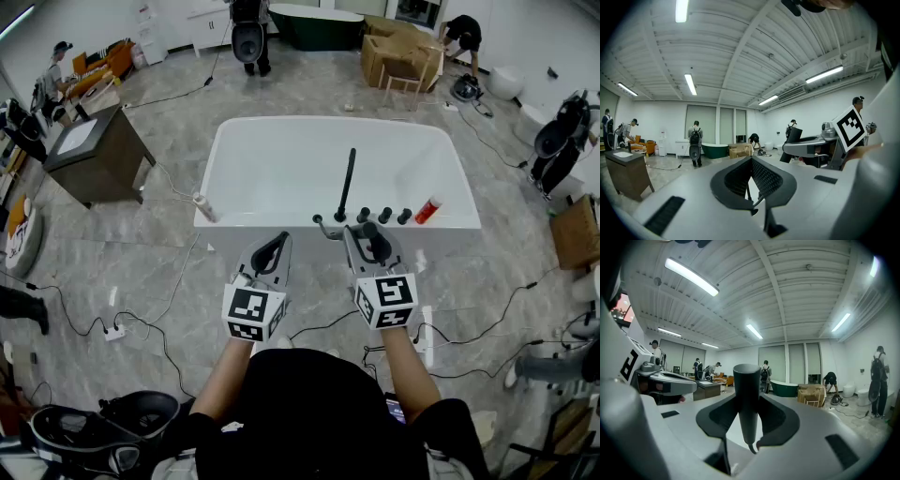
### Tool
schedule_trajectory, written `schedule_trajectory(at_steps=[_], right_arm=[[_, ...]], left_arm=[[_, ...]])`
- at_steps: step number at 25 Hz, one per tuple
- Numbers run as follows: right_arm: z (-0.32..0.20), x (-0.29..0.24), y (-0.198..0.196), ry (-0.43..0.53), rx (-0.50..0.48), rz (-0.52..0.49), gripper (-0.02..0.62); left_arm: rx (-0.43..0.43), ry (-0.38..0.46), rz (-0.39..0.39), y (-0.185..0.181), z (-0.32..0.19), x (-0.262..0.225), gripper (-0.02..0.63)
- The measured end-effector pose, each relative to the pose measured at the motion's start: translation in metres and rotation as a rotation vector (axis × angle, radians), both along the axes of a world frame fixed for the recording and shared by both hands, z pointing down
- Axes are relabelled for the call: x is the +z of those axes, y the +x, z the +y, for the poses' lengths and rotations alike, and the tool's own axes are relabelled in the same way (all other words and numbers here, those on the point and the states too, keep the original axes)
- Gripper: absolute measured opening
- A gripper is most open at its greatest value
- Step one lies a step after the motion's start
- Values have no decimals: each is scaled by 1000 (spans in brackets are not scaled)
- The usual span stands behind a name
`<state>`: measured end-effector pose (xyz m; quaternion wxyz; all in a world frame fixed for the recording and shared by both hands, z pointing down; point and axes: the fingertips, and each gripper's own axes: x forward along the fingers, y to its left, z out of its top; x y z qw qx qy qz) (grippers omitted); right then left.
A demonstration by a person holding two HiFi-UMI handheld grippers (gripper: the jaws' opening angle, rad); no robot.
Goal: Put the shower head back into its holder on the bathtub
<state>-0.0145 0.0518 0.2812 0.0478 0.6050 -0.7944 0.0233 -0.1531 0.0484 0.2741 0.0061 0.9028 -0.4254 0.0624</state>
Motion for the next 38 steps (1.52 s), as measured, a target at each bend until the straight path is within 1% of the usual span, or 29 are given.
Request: schedule_trajectory(at_steps=[4, 7, 14, 19, 23, 31, 38], right_arm=[[12, -8, -4, 2, -10, -14, 138], [20, -6, -1, 1, -11, -18, 138], [32, 10, 16, -10, -25, -23, 138], [43, 16, 35, -22, -40, -21, 138], [45, 23, 35, -26, -52, -23, 138], [20, 31, 29, -32, -73, -25, 138], [-30, 31, 15, -28, -70, -17, 140]], left_arm=[[4, -12, 13, 2, 12, -10, 14], [4, -12, 11, 6, 20, -9, 14], [-10, -27, -11, 21, 34, 14, 14], [-26, -43, -9, 39, 48, 18, 14], [-44, -51, -13, 36, 54, 27, 14], [-50, -51, -22, 34, 28, 33, 14], [-27, -43, -22, 26, -26, 33, 14]])
